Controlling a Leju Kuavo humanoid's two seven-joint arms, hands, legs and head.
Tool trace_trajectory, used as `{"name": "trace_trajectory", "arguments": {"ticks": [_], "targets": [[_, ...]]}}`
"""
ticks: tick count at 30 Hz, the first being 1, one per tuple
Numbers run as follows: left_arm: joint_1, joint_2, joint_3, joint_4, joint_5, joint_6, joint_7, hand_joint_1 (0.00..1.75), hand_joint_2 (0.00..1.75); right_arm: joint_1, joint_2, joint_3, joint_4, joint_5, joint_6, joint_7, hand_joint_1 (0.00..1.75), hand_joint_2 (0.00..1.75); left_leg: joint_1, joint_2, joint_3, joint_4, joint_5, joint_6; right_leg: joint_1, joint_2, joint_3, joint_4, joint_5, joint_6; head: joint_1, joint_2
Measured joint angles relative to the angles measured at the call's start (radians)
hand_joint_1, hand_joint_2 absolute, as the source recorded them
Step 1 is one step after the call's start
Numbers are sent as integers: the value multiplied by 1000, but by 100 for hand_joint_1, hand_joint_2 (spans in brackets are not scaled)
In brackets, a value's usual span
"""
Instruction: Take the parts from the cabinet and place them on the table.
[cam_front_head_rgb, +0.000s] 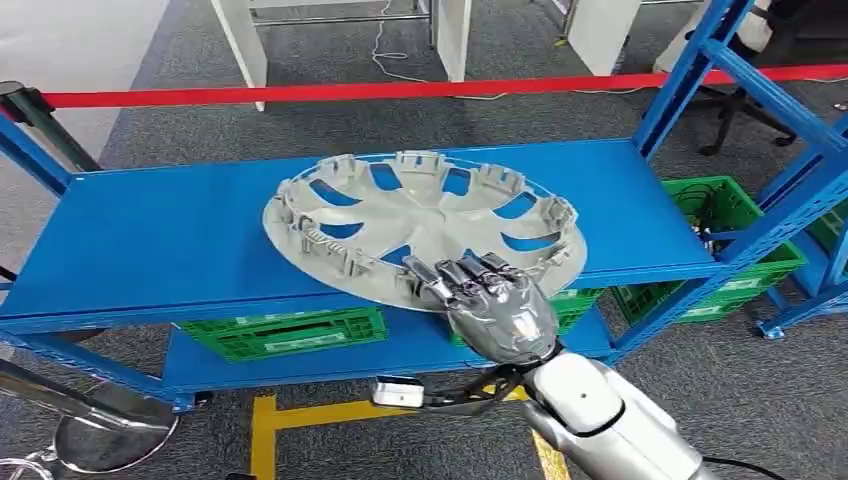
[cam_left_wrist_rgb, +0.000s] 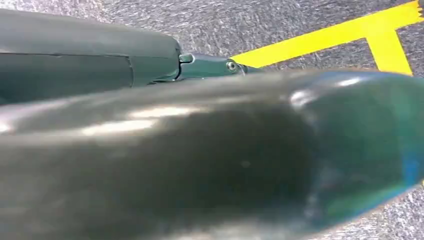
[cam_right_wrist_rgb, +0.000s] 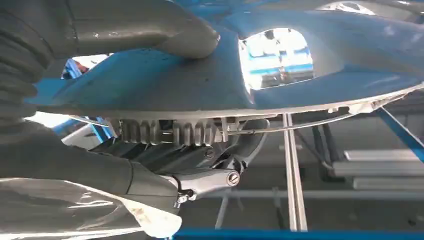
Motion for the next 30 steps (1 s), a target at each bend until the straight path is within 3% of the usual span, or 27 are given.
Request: {"name": "trace_trajectory", "arguments": {"ticks": [8, 21, 30], "targets": [[-8, -14, 21, 27, -12, -14, -4, 0, 0, 7, 0, 7, -94, -3, 0, -22, 175, 175, 0, 0, 0, 0, 0, 0, 0, 0, 0, 0, 0, 0, 0, 0], [-11, -19, 23, 42, -15, -14, -6, 0, 0, 10, -3, 15, -120, -5, 0, -27, 175, 175, 0, 0, 0, 0, 0, 0, 0, 0, 0, 0, 0, 0, 0, 0], [-20, -27, 31, 60, -58, -18, -27, 0, 0, 22, -3, 13, -184, -45, 0, -143, 175, 175, 0, 0, 0, 0, 0, 0, 0, 0, 0, 0, 0, 0, 0, 0]]}}
